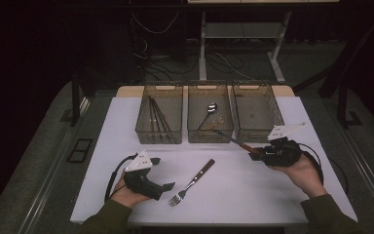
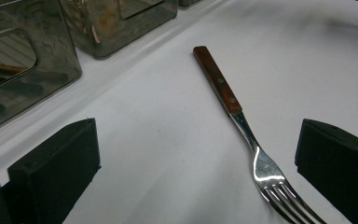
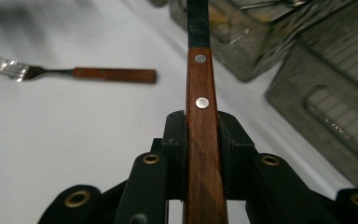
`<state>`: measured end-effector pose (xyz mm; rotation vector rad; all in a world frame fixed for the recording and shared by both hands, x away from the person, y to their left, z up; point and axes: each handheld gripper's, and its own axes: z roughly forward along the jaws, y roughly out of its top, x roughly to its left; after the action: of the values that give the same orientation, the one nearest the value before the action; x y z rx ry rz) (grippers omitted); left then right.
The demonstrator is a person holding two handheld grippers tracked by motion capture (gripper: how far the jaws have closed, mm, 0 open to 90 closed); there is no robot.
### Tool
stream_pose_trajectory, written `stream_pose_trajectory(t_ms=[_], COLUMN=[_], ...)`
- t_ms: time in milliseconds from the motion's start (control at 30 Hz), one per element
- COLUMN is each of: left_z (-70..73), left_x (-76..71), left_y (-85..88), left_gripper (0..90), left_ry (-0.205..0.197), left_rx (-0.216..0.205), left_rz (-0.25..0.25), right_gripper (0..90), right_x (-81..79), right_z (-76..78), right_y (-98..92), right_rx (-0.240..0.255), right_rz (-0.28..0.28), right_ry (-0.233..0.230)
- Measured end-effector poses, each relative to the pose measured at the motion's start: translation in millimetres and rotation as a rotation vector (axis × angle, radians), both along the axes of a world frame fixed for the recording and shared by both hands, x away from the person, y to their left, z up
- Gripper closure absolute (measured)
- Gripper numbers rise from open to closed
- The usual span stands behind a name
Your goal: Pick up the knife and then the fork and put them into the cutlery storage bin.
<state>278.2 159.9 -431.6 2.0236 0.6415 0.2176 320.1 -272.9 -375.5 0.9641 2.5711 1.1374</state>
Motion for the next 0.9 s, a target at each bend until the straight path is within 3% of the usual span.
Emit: stream_pose_trajectory(t_ms=[467,900], left_z=[-3.1,-2.9], left_x=[-0.8,-1.1], left_y=[-4.8,-5.5], left_gripper=[0.0,0.0], left_ry=[0.006,0.004], left_rx=[0.031,0.025], left_rz=[-0.020,-0.036], right_gripper=[75.2,75.2], right_x=[38.8,80.6], right_z=[21.8,34.9], right_y=[-21.3,-40.1], right_rx=[0.014,0.000], right_rz=[-0.154,-0.329], right_ry=[-0.010,0.000])
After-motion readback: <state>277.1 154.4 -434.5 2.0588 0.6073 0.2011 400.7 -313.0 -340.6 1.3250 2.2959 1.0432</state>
